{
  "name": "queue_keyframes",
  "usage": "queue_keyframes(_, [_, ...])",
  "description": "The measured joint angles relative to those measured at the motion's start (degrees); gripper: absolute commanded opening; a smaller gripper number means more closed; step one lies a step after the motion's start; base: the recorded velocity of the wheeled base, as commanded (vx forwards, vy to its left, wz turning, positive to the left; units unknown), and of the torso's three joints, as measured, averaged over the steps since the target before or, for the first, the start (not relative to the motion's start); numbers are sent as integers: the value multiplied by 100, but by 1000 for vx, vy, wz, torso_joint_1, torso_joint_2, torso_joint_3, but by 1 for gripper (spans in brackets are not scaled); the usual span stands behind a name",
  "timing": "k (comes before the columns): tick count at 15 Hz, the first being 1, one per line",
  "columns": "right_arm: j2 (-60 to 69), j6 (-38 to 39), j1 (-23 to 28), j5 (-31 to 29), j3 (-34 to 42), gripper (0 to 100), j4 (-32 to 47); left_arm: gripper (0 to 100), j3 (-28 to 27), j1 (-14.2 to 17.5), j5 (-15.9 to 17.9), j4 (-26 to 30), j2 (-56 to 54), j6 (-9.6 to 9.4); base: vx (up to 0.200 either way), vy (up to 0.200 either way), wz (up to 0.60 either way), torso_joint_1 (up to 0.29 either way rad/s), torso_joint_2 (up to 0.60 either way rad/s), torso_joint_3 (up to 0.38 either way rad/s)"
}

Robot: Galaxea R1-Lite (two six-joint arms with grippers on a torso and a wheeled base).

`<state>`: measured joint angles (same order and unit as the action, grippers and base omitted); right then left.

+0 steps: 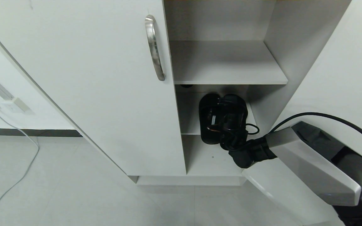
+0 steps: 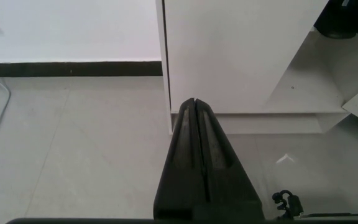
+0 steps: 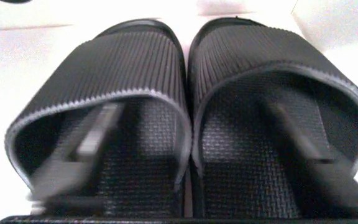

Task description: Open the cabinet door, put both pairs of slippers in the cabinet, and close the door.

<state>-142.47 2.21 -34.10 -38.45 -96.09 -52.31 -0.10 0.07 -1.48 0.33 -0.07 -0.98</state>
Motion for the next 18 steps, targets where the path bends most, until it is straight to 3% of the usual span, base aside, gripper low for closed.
queue_keyframes(6, [763,0,-245,-35,1362,100,-500,0,0,0,2,0,0,0,0,0,0,0,0,0])
queue_keyframes(14, [2059,37,-1036,-154,4480,100,-1913,0,0,0,6,0,0,-2,0,0,0,0,0,0])
queue_keyframes(18, [2254,20,-1141,-169,4734,100,-1975,0,0,0,11,2,0,9,0,0,0,0,0,0])
